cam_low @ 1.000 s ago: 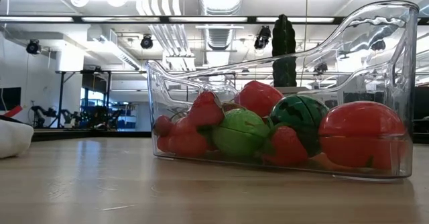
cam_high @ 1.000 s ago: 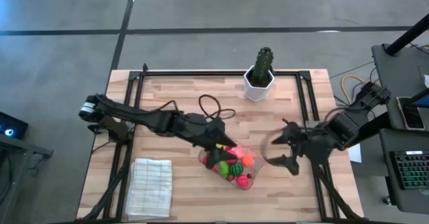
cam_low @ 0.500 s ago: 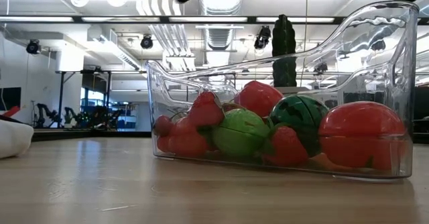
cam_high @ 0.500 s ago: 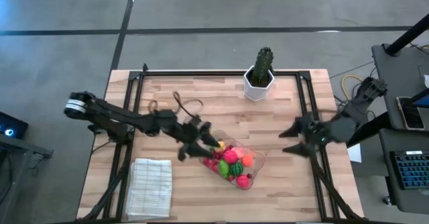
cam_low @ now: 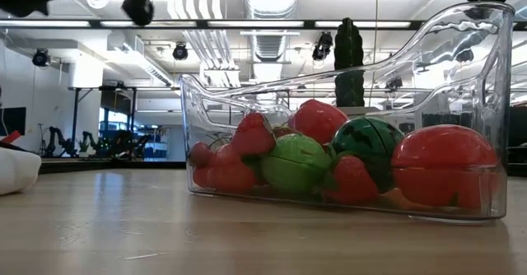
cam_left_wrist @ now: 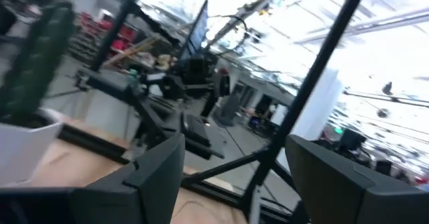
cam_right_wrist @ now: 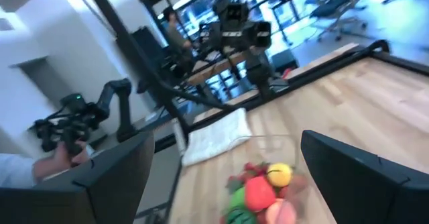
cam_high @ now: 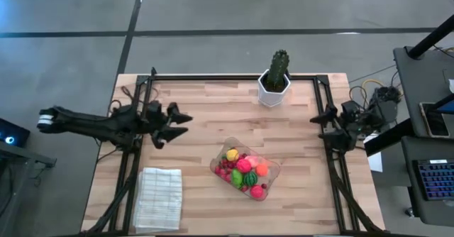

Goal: Pick and placing Produce into tupperware
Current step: Return to Home Position

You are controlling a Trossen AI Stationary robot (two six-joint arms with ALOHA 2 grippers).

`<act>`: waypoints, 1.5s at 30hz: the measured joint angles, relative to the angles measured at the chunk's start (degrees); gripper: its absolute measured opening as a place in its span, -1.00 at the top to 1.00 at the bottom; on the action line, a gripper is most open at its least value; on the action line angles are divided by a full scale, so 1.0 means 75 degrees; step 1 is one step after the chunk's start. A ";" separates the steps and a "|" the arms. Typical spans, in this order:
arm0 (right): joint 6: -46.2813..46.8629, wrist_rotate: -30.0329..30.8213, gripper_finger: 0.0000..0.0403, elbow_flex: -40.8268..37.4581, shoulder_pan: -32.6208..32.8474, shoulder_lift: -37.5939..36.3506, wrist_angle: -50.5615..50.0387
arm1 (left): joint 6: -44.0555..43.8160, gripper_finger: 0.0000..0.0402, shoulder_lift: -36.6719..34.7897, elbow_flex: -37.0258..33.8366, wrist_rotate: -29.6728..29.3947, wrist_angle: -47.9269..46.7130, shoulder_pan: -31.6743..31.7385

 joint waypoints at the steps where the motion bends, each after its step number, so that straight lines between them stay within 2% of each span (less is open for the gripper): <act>1: -0.0080 0.0107 -0.83 -0.0162 0.0000 -0.0149 0.0067 | 0.0015 -0.22 -0.0210 -0.0201 -0.0122 -0.0005 0.0000; 6: -0.0220 0.0258 -0.83 -0.1311 -0.0001 -0.0975 0.1261 | -0.0069 -0.22 -0.0911 -0.1175 -0.0794 -0.0011 0.0025; 10: -0.0419 0.0232 -0.83 -0.2342 -0.0029 -0.1296 0.2751 | -0.0435 -0.22 -0.1176 -0.1702 -0.0810 0.0353 0.0187; 16: -0.0717 0.0150 -0.83 -0.3329 -0.0351 -0.0331 0.5359 | -0.0459 -0.22 -0.1213 -0.1842 -0.0806 0.0733 0.0578; 21: 0.0072 -0.0060 -0.83 -0.3343 -0.1106 0.0977 0.5669 | -0.0457 -0.22 -0.1097 -0.1776 -0.0764 0.0686 0.0945; 23: 0.0351 -0.0399 -0.83 -0.3233 -0.1628 0.1515 0.5672 | -0.0465 -0.22 -0.1049 -0.1776 -0.0672 0.0685 0.1053; 26: 0.0534 -0.1478 -0.83 -0.3051 -0.2690 0.1996 0.5586 | -0.0528 -0.22 -0.0970 -0.1776 -0.0419 0.0705 0.1149; 33: 0.0874 -0.5284 -0.83 -0.2999 -0.6011 0.1856 0.5191 | -0.0585 -0.22 -0.1019 -0.1879 0.0085 0.0674 0.1284; 36: 0.1018 -0.6670 -0.83 -0.3051 -0.6806 0.1584 0.5241 | -0.0601 -0.22 -0.1155 -0.2012 0.0233 0.0676 0.1306; 39: 0.1078 -0.6759 -0.83 -0.3085 -0.6804 0.1278 0.5281 | -0.0717 -0.22 -0.1332 -0.2179 0.0265 0.0671 0.1303; 45: 0.1070 -0.5762 -0.83 -0.3363 -0.6197 0.0982 0.5200 | -0.0877 -0.22 -0.1817 -0.2623 0.0218 0.0688 0.1288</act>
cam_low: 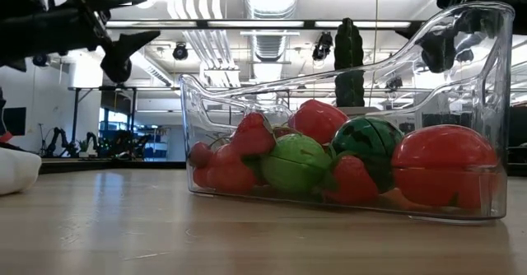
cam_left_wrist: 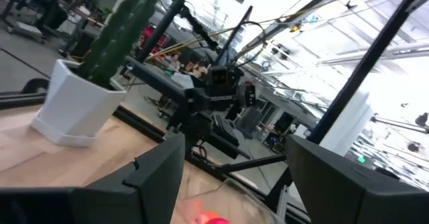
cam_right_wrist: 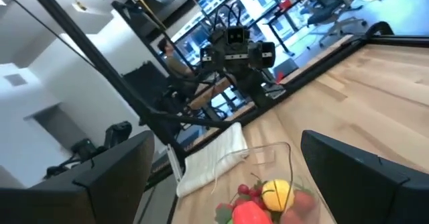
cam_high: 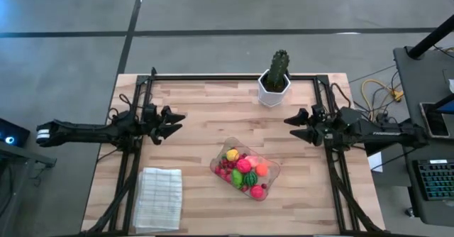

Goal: Pick and placing Produce into tupperware
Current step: Return to Home Position

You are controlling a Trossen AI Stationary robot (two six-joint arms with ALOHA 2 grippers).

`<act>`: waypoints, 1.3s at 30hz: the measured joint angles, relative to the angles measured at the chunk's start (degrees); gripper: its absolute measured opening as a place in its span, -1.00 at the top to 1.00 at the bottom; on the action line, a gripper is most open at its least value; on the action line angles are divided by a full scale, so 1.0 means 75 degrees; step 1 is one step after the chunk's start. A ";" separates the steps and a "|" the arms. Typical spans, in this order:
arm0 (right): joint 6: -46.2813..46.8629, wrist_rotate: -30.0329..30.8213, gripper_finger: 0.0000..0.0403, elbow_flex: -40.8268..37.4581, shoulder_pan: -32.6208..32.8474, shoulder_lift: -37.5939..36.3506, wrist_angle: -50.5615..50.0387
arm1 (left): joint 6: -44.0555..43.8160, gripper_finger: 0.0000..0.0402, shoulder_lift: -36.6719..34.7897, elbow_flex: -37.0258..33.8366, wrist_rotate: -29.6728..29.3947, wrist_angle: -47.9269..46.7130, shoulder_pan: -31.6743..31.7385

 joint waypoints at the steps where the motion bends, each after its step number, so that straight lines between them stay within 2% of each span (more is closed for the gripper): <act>1: -0.0021 0.0151 -0.83 -0.0029 0.0116 0.0008 0.0018 | -0.0004 -0.22 -0.0074 -0.0099 -0.0080 -0.0004 -0.0001; 5: -0.0213 0.0736 -0.83 -0.0083 0.0485 0.0058 -0.0156 | 0.0008 -0.22 -0.0249 -0.0230 -0.0455 -0.0344 0.0000; 9: -0.0325 0.1001 -0.83 -0.0110 0.0564 0.0054 -0.0466 | 0.0009 -0.22 -0.0274 -0.0235 -0.0474 -0.0669 0.0000; 18: -0.0101 0.0956 -0.83 -0.0768 0.0561 -0.0231 -0.0456 | 0.0020 -0.22 -0.0283 -0.0242 -0.0470 -0.0996 0.0000; 26: -0.0411 0.0943 -0.83 -0.1035 0.0567 -0.1133 -0.0398 | -0.0197 -0.22 -0.0359 -0.0249 -0.0458 -0.1157 0.0000; 34: -0.0547 0.0911 -0.83 -0.1017 0.0567 -0.2308 -0.1443 | -0.0189 -0.22 -0.0642 -0.0255 -0.0439 -0.1157 0.0000; 39: -0.0620 0.0883 -0.83 -0.1003 0.0573 -0.2281 -0.1482 | -0.0187 -0.22 -0.0694 -0.0258 -0.0418 -0.1164 0.0000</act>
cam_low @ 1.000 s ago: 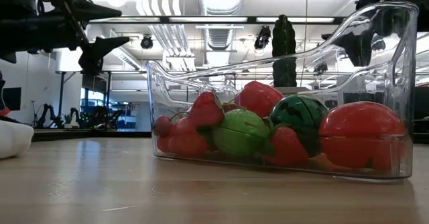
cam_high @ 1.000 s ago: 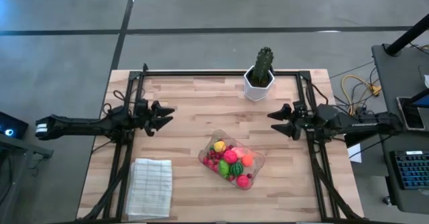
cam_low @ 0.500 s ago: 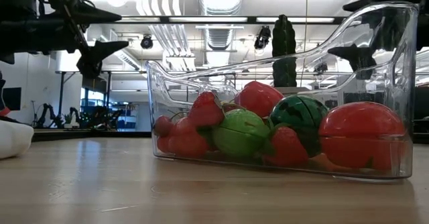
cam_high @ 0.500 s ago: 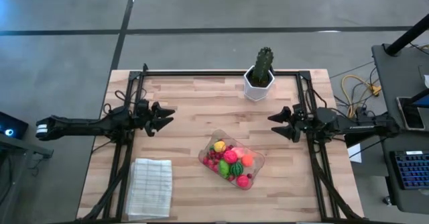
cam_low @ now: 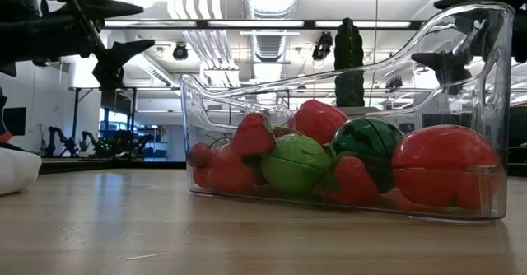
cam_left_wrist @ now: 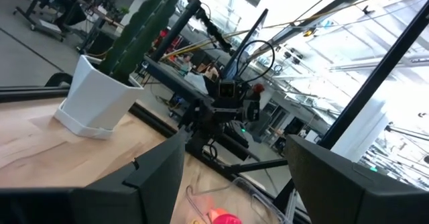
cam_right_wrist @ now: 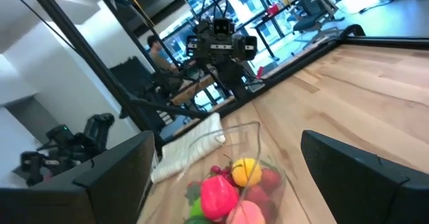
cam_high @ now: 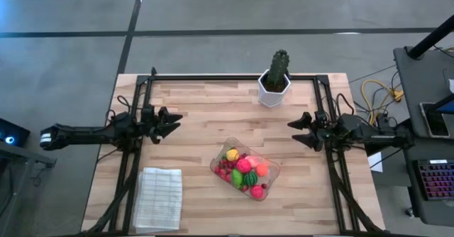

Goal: Pick and placing Produce into tupperware
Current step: Return to Home Position

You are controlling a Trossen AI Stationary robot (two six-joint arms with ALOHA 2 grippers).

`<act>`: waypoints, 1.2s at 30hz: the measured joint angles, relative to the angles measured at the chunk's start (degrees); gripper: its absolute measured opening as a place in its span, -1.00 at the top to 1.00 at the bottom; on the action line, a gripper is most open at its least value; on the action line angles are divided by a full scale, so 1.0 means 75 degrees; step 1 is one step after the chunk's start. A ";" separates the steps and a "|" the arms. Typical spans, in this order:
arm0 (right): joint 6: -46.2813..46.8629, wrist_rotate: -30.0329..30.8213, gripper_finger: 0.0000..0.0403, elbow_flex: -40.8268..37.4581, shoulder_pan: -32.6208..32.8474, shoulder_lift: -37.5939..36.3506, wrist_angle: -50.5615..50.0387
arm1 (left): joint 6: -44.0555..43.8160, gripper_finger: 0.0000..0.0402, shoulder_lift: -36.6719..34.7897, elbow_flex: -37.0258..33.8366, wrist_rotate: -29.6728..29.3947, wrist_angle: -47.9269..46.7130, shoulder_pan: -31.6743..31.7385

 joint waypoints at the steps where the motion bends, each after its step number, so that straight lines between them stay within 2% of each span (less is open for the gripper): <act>1: -0.0040 0.0001 -0.83 0.0000 0.0000 -0.0014 -0.0058 | 0.0000 -0.22 -0.0002 0.0000 0.0000 -0.0014 0.0000; 10: 0.0146 0.0063 -0.83 -0.0137 -0.0006 0.0026 -0.0205 | 0.0003 -0.22 0.0119 -0.0006 -0.0003 -0.0544 0.0000; 14: 0.0509 0.0062 -0.83 -0.0143 -0.0006 0.0115 -0.0234 | 0.0003 -0.22 0.0289 -0.0006 -0.0003 -0.0528 0.0000; 36: 0.0481 0.0065 -0.83 -0.0143 -0.0006 0.0155 -0.0229 | 0.0003 -0.22 0.1023 -0.0009 -0.0020 -0.0515 0.0000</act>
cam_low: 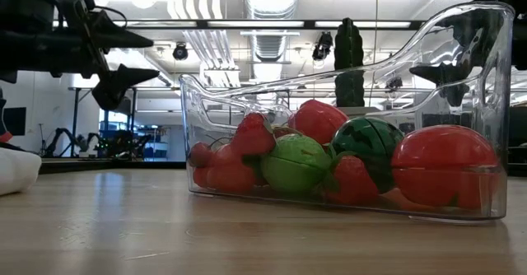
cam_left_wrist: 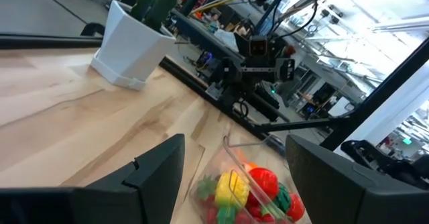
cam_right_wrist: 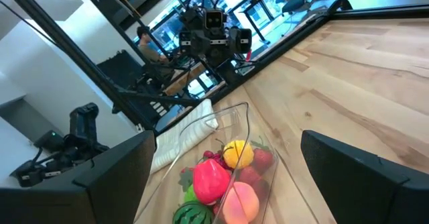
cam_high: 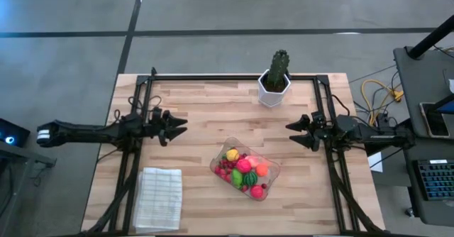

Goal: Pick and placing Produce into tupperware
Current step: Return to Home Position

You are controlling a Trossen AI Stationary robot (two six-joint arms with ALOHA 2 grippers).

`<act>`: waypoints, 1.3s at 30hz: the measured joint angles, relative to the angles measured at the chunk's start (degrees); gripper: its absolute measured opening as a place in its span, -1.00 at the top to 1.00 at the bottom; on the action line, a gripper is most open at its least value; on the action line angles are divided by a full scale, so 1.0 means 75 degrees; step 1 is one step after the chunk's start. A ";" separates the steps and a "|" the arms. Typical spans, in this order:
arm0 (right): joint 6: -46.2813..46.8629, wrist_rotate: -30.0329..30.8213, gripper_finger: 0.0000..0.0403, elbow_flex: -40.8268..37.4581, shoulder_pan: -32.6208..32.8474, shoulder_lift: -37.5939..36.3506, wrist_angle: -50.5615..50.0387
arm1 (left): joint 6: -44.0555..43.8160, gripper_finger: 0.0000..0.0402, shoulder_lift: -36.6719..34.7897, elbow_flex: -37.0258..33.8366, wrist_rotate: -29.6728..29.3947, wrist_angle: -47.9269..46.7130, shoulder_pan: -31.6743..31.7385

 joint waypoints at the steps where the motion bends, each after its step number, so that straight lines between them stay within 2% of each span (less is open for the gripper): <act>1: -0.0001 -0.0002 -0.83 0.0000 0.0000 0.0001 0.0000 | 0.0000 -0.22 0.0050 0.0000 0.0000 0.0003 0.0003; 18: 0.0000 0.0001 -0.83 0.0000 -0.0003 -0.0002 0.0000 | 0.0003 -0.22 0.1137 0.0000 0.0016 0.0000 0.0003; 39: 0.0003 0.0001 -0.83 0.0000 -0.0003 -0.0002 0.0000 | 0.0003 -0.22 0.3323 -0.0006 0.0000 0.0006 0.0003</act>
